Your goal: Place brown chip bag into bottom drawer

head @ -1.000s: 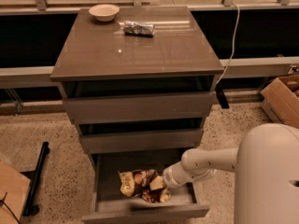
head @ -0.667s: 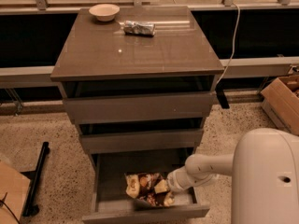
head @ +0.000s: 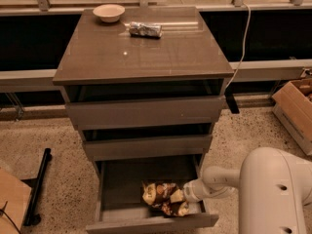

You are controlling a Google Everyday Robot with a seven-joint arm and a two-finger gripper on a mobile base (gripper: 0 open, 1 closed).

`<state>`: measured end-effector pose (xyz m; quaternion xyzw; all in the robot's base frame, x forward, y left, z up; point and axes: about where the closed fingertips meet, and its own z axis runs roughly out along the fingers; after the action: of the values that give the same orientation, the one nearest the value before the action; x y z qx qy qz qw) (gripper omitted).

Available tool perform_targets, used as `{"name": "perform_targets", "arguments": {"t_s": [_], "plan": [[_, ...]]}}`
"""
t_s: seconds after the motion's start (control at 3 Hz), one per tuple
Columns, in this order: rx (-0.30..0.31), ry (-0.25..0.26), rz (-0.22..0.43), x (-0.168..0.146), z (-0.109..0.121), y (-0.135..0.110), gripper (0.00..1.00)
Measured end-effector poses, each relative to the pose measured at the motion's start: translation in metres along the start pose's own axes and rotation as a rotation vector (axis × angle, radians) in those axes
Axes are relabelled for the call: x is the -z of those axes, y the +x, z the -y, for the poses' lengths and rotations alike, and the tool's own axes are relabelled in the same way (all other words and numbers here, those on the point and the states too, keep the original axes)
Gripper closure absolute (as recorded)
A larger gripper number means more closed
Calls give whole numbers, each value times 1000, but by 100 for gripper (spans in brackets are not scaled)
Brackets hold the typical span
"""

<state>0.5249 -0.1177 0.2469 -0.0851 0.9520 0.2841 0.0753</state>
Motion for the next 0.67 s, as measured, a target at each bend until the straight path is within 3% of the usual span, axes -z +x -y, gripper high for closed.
{"name": "perform_targets", "arguments": {"t_s": [0.67], "plan": [[2, -3, -1, -4, -1, -1, 35]]}}
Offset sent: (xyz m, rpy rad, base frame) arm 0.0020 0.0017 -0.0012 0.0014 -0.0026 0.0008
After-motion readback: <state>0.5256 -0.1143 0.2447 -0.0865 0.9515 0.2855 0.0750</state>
